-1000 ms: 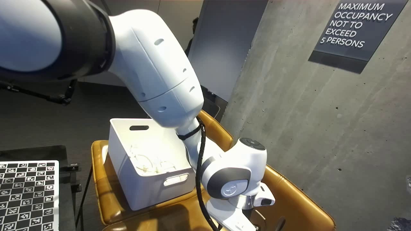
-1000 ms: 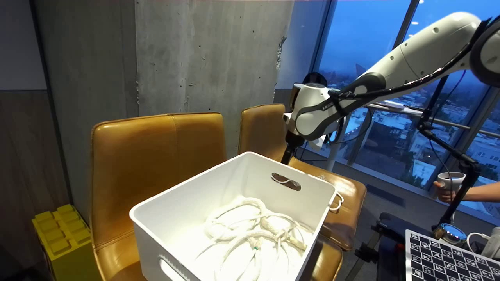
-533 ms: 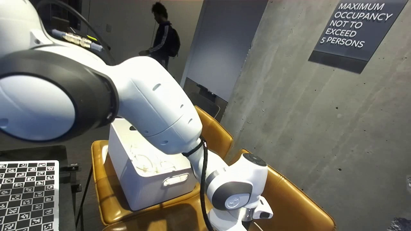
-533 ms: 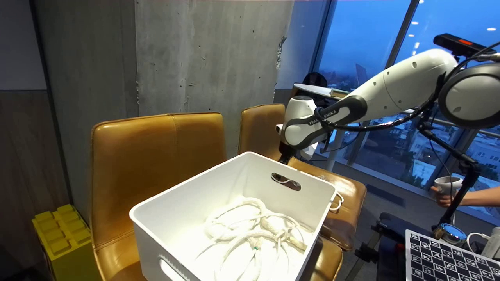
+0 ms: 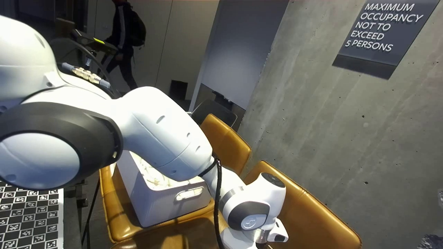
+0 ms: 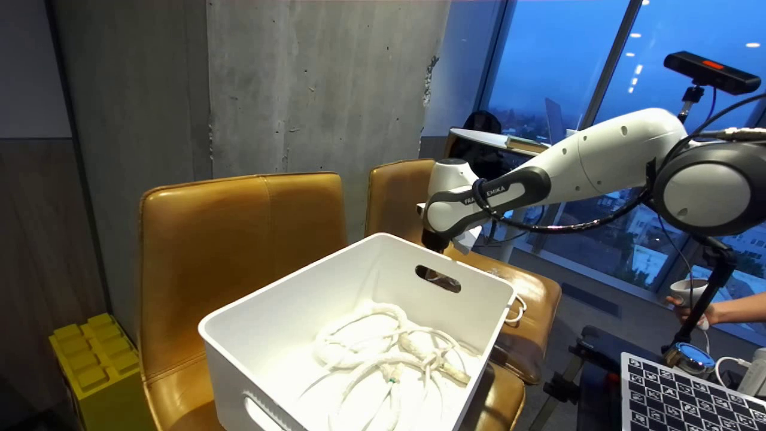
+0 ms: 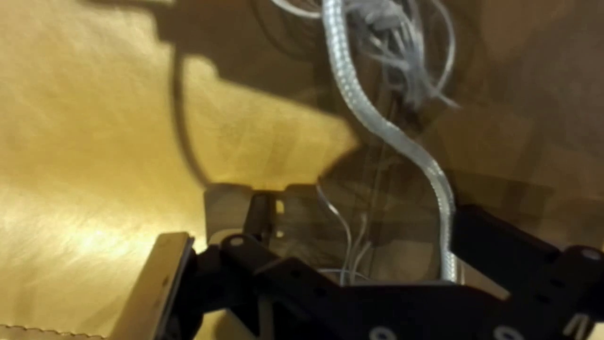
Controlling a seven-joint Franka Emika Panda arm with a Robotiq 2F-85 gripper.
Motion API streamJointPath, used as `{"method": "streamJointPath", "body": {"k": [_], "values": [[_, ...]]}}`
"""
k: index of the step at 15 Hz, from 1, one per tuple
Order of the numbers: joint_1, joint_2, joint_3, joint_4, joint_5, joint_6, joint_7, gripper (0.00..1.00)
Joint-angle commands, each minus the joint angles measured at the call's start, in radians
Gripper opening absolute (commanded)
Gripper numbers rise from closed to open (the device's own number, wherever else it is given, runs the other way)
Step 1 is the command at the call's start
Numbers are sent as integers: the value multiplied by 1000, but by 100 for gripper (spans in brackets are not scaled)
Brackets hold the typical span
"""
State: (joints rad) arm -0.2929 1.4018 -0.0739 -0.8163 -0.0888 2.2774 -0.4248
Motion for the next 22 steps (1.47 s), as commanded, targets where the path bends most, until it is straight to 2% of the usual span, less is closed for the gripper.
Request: {"method": "streamJointPath", "body": {"k": [1, 10, 22], "values": [[-17, 62, 21, 92, 12, -56, 1, 69], [-2, 61, 10, 49, 7, -50, 2, 1], [-7, -2, 26, 22, 14, -82, -21, 0]]}}
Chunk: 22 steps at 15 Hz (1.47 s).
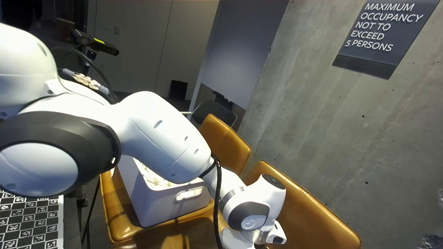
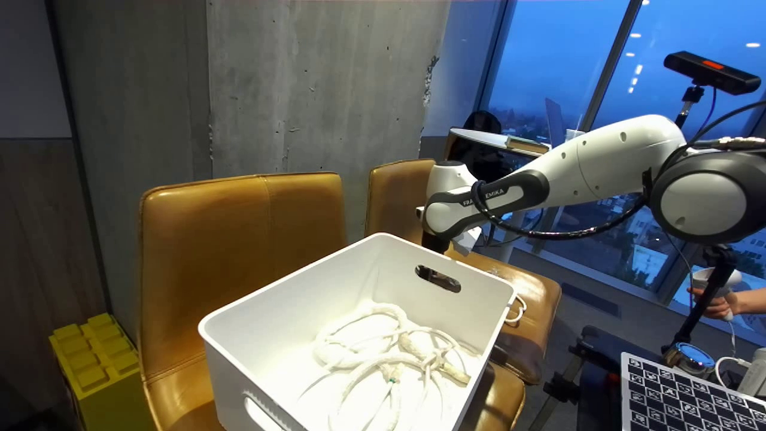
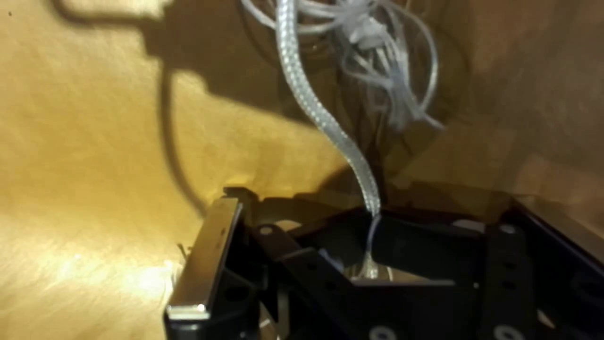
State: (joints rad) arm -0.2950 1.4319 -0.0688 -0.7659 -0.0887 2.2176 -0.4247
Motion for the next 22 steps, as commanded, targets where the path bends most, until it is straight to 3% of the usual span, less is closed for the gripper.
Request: {"method": "streamJointPath", "body": {"k": [1, 5, 16, 22], "values": [[-5, -49, 26, -39, 17, -22, -24, 0], [11, -181, 53, -126, 15, -26, -22, 0], [69, -650, 143, -610, 7, 14, -141, 0], [134, -937, 170, -882, 1, 58, -181, 0]]}}
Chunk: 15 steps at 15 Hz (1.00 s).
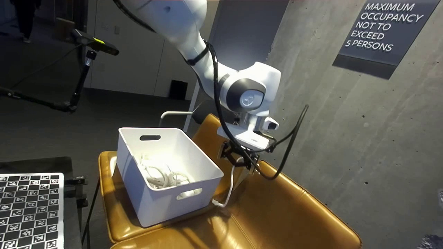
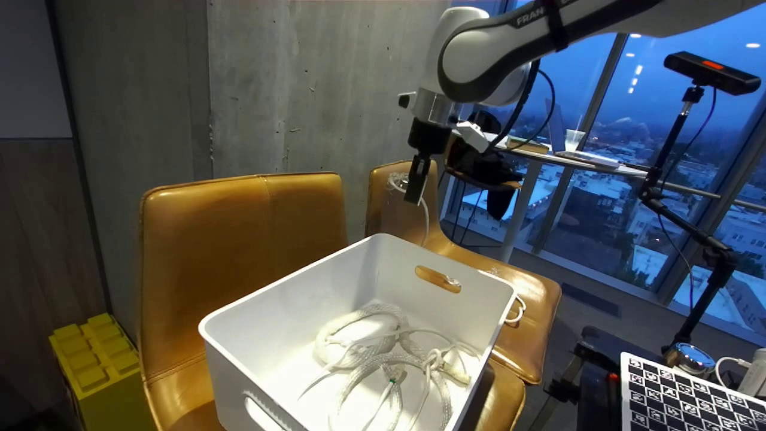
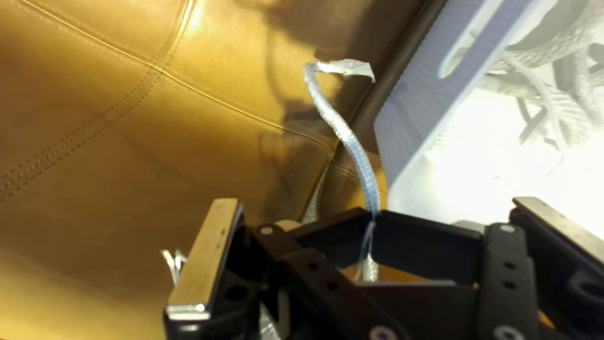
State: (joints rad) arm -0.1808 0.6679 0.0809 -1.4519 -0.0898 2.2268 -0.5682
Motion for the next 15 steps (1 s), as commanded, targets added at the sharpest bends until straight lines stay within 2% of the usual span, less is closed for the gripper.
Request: {"method": "streamJointPath", "body": {"k": [1, 9, 14, 15], "values": [[32, -221, 29, -243, 6, 63, -52, 0], [213, -554, 99, -551, 1, 104, 1, 0], [358, -741, 155, -740, -48, 119, 178, 0], [384, -777, 170, -780, -60, 119, 225, 15]]}}
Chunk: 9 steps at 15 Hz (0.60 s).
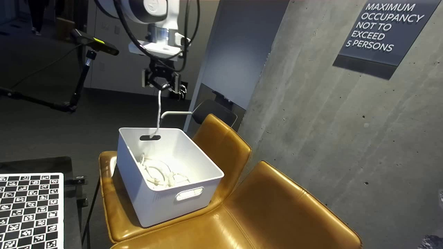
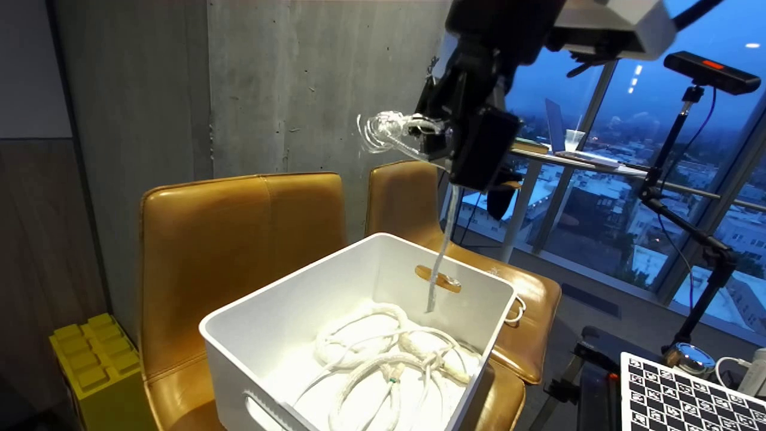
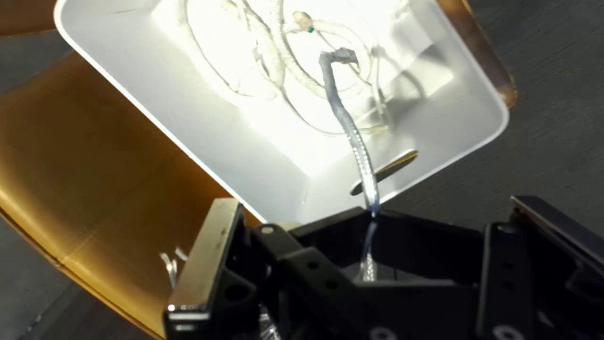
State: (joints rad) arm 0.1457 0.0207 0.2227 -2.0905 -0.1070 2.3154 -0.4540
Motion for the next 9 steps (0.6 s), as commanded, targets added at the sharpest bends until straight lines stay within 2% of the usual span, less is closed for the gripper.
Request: {"method": "streamJointPath", "body": {"k": [1, 4, 9], "values": [[76, -154, 40, -168, -54, 32, 145, 26], [104, -194, 60, -210, -125, 44, 238, 46], [84, -240, 36, -248, -200, 54, 290, 82]]}}
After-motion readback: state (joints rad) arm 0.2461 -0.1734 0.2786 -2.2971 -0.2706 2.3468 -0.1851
